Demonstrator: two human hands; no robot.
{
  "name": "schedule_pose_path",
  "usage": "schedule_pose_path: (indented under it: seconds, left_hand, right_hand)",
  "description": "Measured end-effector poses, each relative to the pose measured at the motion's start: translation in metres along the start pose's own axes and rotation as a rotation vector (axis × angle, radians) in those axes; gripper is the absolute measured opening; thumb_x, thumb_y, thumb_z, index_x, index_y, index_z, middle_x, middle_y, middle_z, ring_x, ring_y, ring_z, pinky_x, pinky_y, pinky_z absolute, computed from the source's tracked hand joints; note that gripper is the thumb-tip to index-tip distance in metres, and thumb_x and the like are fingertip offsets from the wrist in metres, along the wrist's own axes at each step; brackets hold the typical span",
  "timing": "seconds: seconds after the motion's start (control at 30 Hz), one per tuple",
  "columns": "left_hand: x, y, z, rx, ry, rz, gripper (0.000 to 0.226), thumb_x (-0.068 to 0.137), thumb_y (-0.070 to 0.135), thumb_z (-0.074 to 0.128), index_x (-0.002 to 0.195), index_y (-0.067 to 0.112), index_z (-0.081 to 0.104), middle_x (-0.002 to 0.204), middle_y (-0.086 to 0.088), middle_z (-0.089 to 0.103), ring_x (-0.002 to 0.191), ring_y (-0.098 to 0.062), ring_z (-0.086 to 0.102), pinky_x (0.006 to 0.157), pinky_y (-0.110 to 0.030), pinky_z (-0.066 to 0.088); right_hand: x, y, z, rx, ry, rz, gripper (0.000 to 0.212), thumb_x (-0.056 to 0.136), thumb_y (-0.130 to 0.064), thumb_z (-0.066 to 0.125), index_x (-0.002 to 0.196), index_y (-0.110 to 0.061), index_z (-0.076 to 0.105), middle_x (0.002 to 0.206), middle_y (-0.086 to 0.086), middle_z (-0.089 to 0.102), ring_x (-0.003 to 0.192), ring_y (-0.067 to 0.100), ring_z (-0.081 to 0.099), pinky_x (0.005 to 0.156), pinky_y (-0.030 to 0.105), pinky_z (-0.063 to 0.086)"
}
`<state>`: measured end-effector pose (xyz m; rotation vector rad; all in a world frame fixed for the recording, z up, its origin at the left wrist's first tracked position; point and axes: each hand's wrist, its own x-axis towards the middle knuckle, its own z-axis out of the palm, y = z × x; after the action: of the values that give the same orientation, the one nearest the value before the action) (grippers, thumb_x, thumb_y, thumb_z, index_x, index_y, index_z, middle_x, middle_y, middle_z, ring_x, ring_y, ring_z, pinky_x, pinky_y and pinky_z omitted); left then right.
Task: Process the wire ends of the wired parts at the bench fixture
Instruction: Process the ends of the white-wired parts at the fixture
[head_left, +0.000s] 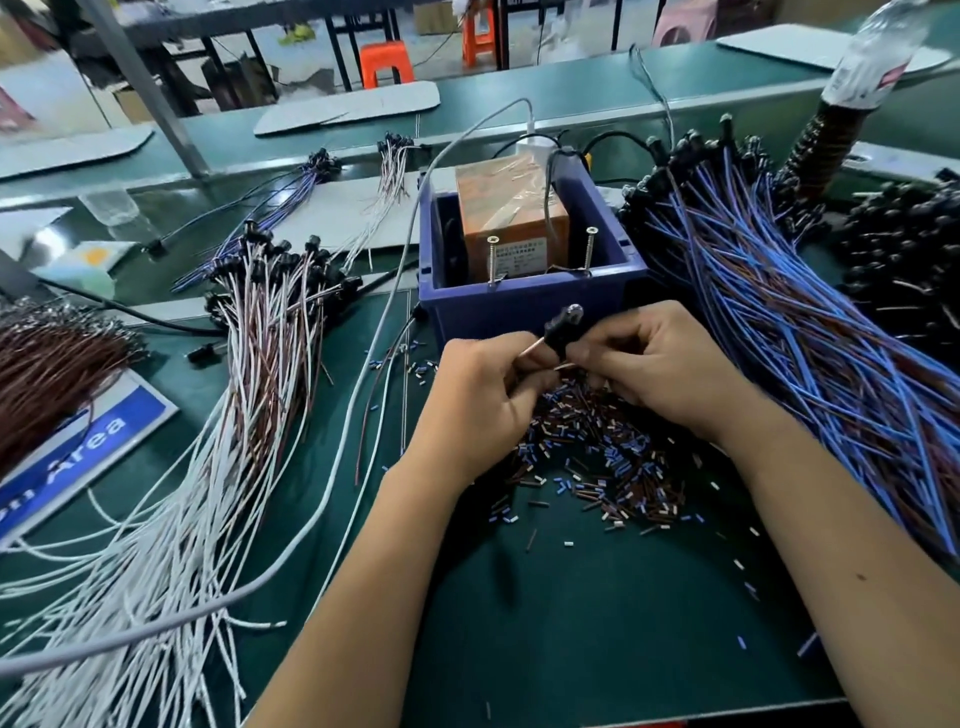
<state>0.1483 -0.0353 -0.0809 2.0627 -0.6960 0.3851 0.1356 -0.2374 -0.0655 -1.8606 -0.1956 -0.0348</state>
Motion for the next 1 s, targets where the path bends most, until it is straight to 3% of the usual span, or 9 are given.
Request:
schedule_pose_path:
  seconds: [0.13,0.23,0.3,0.4,0.53,0.67,0.73,0.83,1.0]
  left_hand:
    - [0.001,-0.003,-0.002,-0.244,-0.062,-0.209,0.018,0.085,-0.008,0.073,0.088,0.009,0.075,0.076,-0.002,0.078,0.071,-0.013,0.075,0.072,-0.027,0.060]
    - [0.002,-0.010,-0.012,-0.364,-0.126,-0.297,0.017,0.088,-0.004,0.072,0.085,0.013,0.074,0.077,-0.002,0.079,0.066,-0.007,0.072,0.067,-0.015,0.052]
    - [0.002,-0.011,-0.016,-0.477,-0.155,-0.362,0.010,0.087,0.004,0.072,0.084,0.013,0.075,0.078,-0.008,0.079,0.051,-0.003,0.059,0.055,-0.012,0.044]
    - [0.003,-0.010,-0.016,-0.649,-0.158,-0.441,0.003,0.084,0.011,0.072,0.084,0.010,0.075,0.080,-0.016,0.077,0.042,-0.008,0.035,0.044,-0.015,0.032]
    - [0.004,-0.009,-0.017,-0.783,-0.146,-0.483,0.010,0.086,0.010,0.071,0.080,0.016,0.076,0.082,-0.017,0.077,0.041,-0.007,0.026,0.041,-0.014,0.027]
    - [0.003,-0.008,-0.017,-0.845,-0.171,-0.500,0.010,0.088,0.010,0.070,0.081,0.017,0.074,0.083,-0.019,0.077,0.042,-0.008,0.024,0.041,-0.014,0.027]
    - [0.003,-0.008,-0.017,-0.846,-0.179,-0.501,0.014,0.088,0.011,0.070,0.079,0.021,0.075,0.083,-0.018,0.077,0.043,-0.008,0.024,0.041,-0.015,0.027]
    - [0.003,-0.005,-0.018,-0.829,-0.179,-0.492,0.017,0.088,0.011,0.070,0.078,0.022,0.075,0.083,-0.018,0.077,0.043,-0.008,0.026,0.042,-0.015,0.027]
    - [0.003,0.003,-0.020,-0.821,-0.073,-0.388,0.014,0.094,0.002,0.066,0.083,0.011,0.068,0.098,-0.019,0.078,0.041,-0.005,0.026,0.041,-0.016,0.026]
  right_hand:
    - [0.000,-0.001,-0.002,0.081,0.084,-0.004,0.016,0.095,-0.012,0.073,0.081,-0.007,0.077,0.057,0.004,0.062,0.037,0.009,0.041,0.038,0.017,0.032]
    - [-0.001,0.000,-0.015,0.221,0.128,0.023,0.022,0.096,-0.024,0.070,0.084,-0.006,0.075,0.060,0.006,0.063,0.036,0.012,0.046,0.032,0.017,0.029]
    - [-0.002,0.000,-0.024,0.268,0.037,0.065,0.028,0.091,-0.036,0.068,0.087,-0.009,0.074,0.063,0.010,0.065,0.037,0.013,0.049,0.031,0.017,0.031]
    - [-0.006,0.002,-0.039,0.349,-0.141,0.089,0.025,0.090,-0.032,0.070,0.106,-0.013,0.070,0.069,0.013,0.067,0.038,0.013,0.051,0.032,0.016,0.035]
    - [-0.014,0.003,-0.052,0.567,-0.313,-0.042,0.024,0.089,-0.027,0.076,0.111,-0.018,0.075,0.082,0.011,0.072,0.049,0.010,0.058,0.036,0.013,0.039]
    - [-0.017,0.000,-0.046,0.597,-0.393,-0.180,0.034,0.084,-0.023,0.083,0.117,-0.018,0.077,0.099,0.010,0.074,0.066,0.016,0.061,0.045,0.017,0.043]
    - [-0.015,-0.002,-0.043,0.602,-0.366,-0.166,0.045,0.079,-0.025,0.087,0.122,-0.018,0.075,0.094,0.008,0.072,0.065,0.016,0.058,0.045,0.017,0.042]
    - [-0.011,-0.003,-0.039,0.617,-0.289,-0.176,0.036,0.079,-0.033,0.088,0.111,-0.019,0.080,0.081,0.005,0.070,0.059,0.012,0.055,0.042,0.015,0.040]
    - [-0.014,-0.003,-0.044,0.712,-0.224,-0.158,0.032,0.092,-0.049,0.071,0.099,-0.018,0.081,0.066,0.000,0.067,0.048,0.006,0.050,0.036,0.010,0.035]
